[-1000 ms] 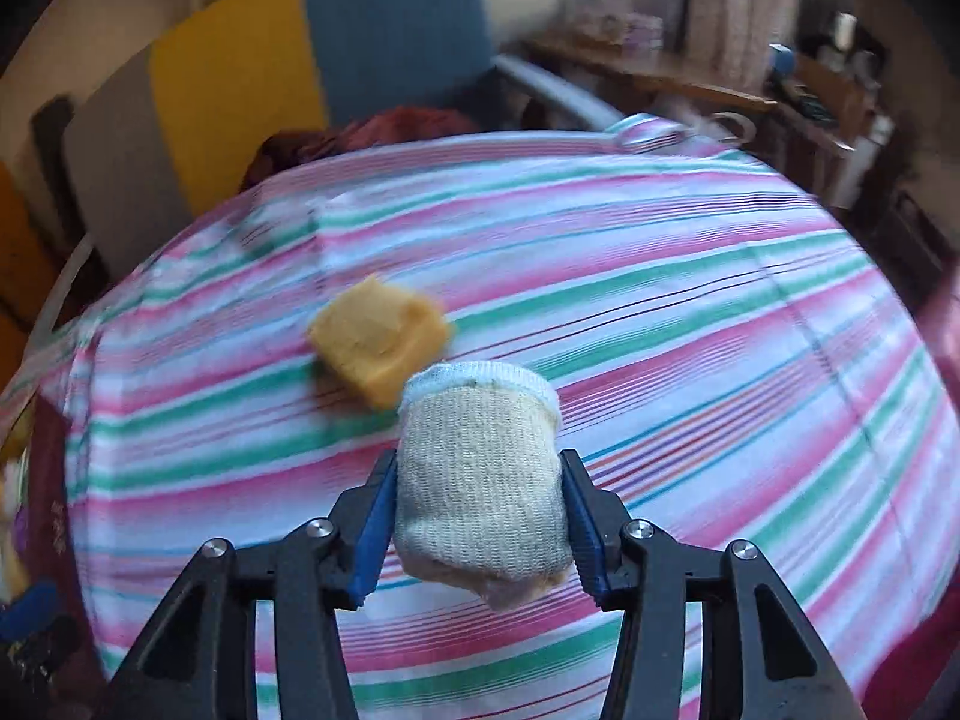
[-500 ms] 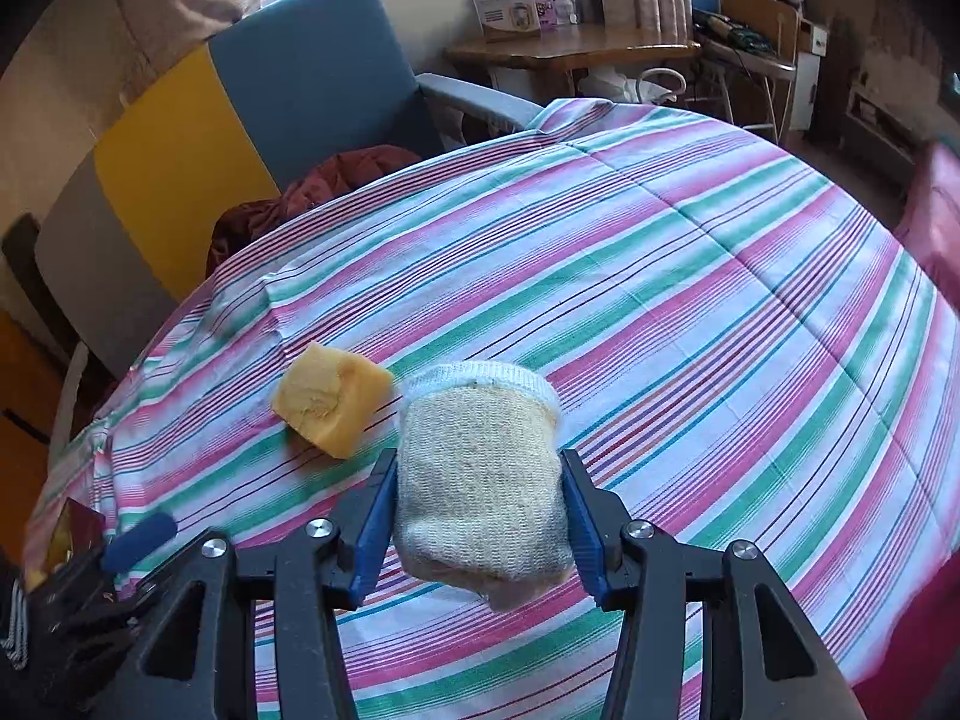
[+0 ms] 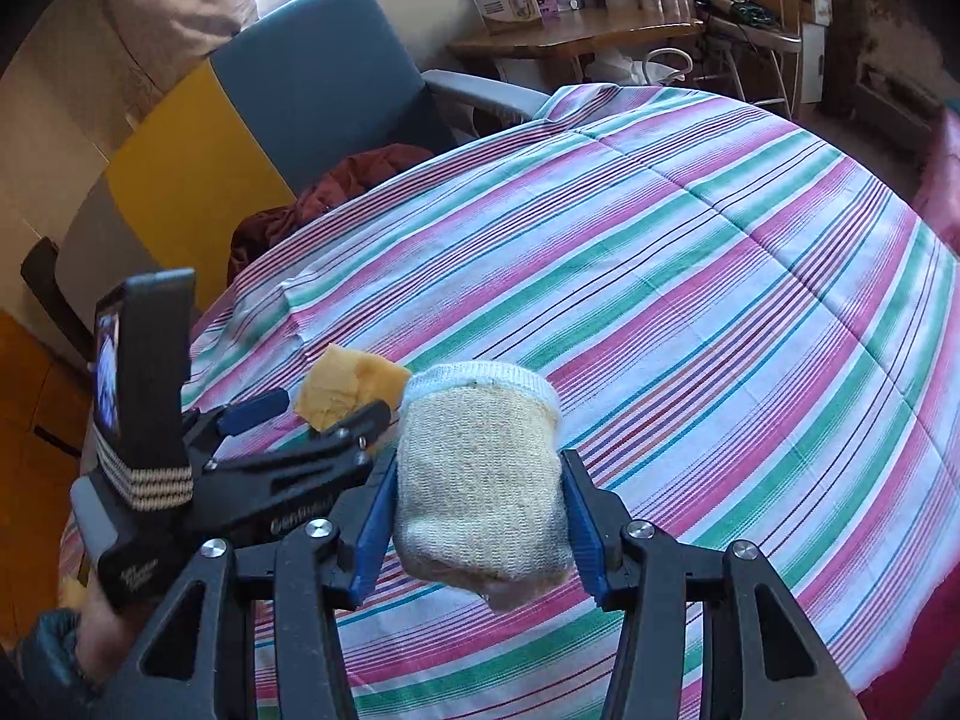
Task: Organize objects
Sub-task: 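Grasp the yellow sponge cake with the left gripper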
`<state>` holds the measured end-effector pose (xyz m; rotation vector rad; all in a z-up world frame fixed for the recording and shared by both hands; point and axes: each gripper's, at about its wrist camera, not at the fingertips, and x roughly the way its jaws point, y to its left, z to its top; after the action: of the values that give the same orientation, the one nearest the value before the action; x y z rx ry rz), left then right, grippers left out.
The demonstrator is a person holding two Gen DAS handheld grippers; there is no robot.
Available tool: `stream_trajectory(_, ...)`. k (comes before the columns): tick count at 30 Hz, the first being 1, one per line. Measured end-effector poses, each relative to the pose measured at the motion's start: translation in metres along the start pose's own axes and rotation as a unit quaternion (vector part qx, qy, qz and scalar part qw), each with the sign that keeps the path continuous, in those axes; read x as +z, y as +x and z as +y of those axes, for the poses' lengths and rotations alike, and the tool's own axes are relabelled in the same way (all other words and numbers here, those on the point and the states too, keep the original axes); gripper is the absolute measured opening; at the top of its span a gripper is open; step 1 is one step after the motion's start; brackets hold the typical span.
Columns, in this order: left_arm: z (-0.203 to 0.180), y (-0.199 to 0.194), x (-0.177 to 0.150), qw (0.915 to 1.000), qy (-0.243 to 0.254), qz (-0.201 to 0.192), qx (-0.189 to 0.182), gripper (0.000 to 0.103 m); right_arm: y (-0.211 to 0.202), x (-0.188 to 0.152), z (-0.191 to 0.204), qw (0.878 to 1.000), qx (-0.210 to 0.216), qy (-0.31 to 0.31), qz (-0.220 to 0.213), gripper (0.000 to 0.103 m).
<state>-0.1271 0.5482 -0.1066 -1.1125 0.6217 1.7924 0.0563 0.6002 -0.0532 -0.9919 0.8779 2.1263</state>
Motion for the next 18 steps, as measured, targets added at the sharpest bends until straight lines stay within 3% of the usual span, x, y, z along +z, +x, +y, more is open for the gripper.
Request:
stream_trajectory(3,0.002,-0.019,-0.013,0.9995,-0.012,-0.030,-0.004,0.064,0.003,-0.001,-0.002,1.000,-0.001,-0.002,0.005,0.052)
stream_trajectory(5,0.008,-0.037,-0.027,0.9982,-0.040,-0.045,0.007,0.064,0.004,-0.001,0.000,1.000,-0.002,-0.008,0.006,0.052)
stream_trajectory(7,0.015,-0.055,-0.043,0.9962,-0.066,-0.056,-0.003,0.064,0.005,-0.002,0.004,1.000,-0.001,-0.019,0.010,0.052)
stream_trajectory(10,0.022,-0.084,-0.073,0.9934,-0.092,-0.064,0.025,0.064,0.011,-0.005,0.015,0.998,0.024,-0.042,0.027,0.052)
stream_trajectory(18,0.040,-0.161,-0.145,0.9817,-0.144,-0.102,0.072,0.063,0.016,-0.033,0.073,0.980,0.067,-0.182,0.046,0.052)
